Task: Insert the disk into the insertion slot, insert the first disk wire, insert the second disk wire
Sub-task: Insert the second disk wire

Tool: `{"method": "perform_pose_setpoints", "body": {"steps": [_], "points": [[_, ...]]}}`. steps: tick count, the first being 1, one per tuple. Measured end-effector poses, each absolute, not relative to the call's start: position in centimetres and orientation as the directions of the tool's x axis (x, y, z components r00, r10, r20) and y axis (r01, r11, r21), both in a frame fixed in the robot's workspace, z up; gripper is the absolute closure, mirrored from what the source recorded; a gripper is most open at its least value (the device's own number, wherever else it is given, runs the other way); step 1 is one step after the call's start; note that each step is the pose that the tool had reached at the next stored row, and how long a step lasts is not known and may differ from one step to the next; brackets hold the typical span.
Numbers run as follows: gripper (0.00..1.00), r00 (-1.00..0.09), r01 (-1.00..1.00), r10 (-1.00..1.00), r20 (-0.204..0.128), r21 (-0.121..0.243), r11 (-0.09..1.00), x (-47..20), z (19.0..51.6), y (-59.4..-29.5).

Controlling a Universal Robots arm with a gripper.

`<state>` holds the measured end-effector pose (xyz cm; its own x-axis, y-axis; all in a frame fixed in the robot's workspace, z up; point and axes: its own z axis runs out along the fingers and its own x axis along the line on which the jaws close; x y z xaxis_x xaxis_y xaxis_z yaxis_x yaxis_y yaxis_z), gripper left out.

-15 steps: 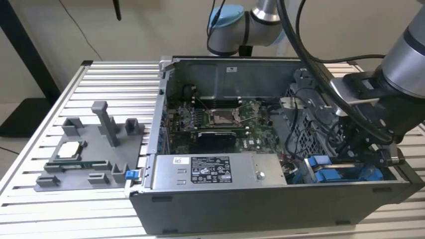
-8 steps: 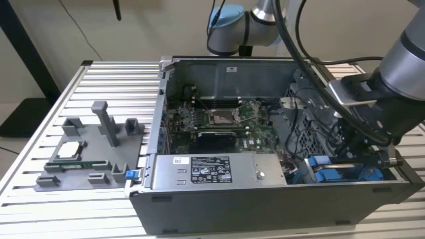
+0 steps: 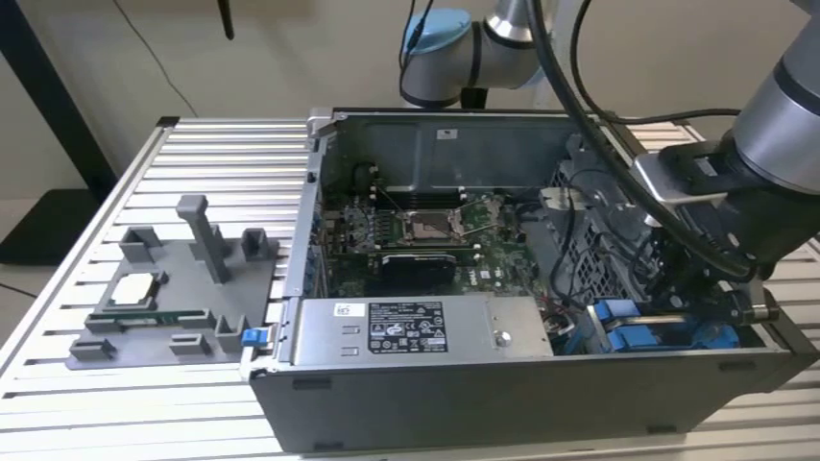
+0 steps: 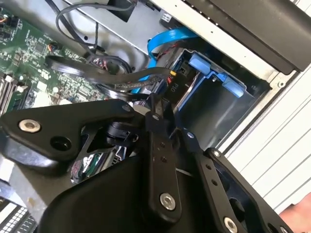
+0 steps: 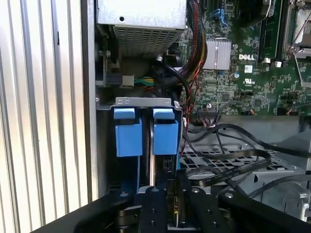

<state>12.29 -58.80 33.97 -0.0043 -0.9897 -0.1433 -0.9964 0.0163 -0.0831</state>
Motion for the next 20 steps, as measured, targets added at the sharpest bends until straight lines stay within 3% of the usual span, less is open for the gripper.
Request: {"method": "perform_pose_setpoints", "body": {"steps": [20], "points": [[0.0,-0.006,-0.996,-0.99,-0.144,-0.083,0.018,12.3,42.1,-58.8]]}}
